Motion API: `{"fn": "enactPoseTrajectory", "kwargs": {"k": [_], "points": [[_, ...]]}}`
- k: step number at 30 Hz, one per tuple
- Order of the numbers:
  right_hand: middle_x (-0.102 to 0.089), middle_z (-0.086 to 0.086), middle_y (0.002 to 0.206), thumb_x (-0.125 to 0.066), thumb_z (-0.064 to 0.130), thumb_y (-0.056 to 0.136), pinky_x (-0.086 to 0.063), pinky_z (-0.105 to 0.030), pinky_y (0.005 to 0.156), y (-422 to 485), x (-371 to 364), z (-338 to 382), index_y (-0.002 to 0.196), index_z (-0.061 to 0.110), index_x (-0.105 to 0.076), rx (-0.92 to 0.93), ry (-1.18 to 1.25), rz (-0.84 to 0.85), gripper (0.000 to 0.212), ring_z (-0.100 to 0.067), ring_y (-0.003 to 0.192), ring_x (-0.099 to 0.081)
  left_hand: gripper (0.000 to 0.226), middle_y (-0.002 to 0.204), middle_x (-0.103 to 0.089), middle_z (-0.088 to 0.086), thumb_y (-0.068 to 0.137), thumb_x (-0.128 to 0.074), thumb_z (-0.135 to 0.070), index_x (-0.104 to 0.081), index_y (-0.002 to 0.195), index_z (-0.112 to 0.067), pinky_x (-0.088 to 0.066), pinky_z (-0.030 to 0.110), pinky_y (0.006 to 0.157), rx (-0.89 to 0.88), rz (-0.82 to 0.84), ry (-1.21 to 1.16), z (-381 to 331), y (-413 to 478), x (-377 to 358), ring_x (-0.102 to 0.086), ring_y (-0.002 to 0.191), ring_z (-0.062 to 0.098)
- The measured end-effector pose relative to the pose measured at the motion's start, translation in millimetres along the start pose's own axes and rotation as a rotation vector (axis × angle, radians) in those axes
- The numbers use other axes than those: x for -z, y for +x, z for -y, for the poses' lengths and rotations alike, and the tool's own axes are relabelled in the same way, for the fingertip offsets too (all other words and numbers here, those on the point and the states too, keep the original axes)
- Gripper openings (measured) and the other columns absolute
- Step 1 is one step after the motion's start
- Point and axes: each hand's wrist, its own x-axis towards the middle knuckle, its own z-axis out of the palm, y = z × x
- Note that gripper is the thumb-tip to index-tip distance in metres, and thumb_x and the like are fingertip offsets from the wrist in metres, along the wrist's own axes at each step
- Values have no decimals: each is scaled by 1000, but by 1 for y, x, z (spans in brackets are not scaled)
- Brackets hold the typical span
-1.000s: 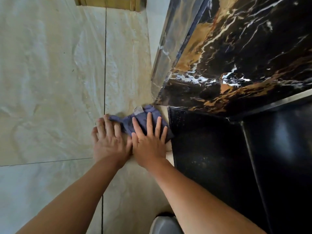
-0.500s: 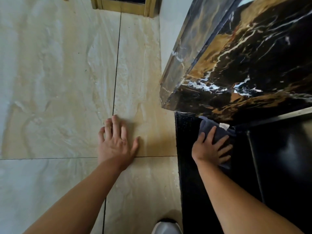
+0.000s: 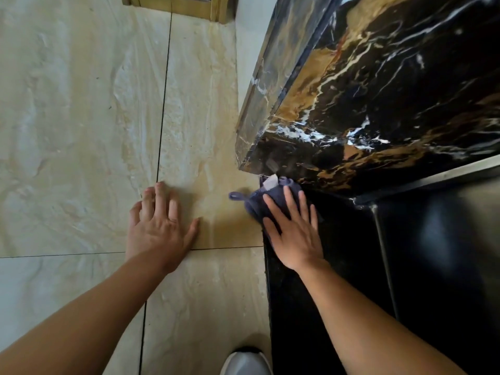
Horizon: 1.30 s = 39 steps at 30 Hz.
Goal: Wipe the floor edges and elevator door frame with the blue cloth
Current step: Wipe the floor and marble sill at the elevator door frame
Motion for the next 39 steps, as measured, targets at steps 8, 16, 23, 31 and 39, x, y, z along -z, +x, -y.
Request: {"fn": "enactPoseTrajectory", "kwargs": {"k": [8, 16, 23, 31, 39], "points": [[5, -7, 164, -11, 64, 93, 4, -61, 115, 2, 7, -10, 152, 45, -6, -1070, 351, 21, 62, -40, 147, 8, 80, 155, -23, 18, 90, -15, -67, -41, 139, -9, -23, 45, 106, 10, 41, 5, -2, 0, 2, -19, 141, 36], [-16, -15, 161, -29, 67, 91, -8, -61, 116, -19, -7, 129, 151, 39, -21, -121, 131, -54, 67, -45, 147, -6, 75, 159, -12, 13, 89, -13, -67, -36, 138, -15, -21, 41, 108, 22, 95, -5, -2, 3, 9, -11, 144, 31], [-25, -8, 160, -34, 58, 93, -15, -54, 118, -31, 2, 127, 150, 32, -30, 28, 121, -18, 63, -38, 148, -12, 73, 157, -22, 16, 89, -24, -64, -40, 135, -10, -25, 46, 108, 25, 65, -58, -1, -1, 4, -21, 142, 35], [-63, 0, 132, -43, 29, 90, -40, -40, 108, -37, 10, 136, 124, 23, -65, 15, 408, -186, 41, -27, 130, -50, 69, 155, -22, 17, 89, -44, -53, -28, 144, -15, -27, 50, 109, 17, 20, -180, 0, -8, -2, -24, 139, 40], [-65, 0, 65, -57, 17, 85, -38, -27, 56, -88, 108, 145, 75, 23, -71, -24, 610, 525, 19, -14, 61, -55, 46, 144, -38, 12, 90, -51, -36, -48, 130, -15, -35, 40, 103, -38, 621, -166, 32, -128, 93, -32, 136, 30]]}}
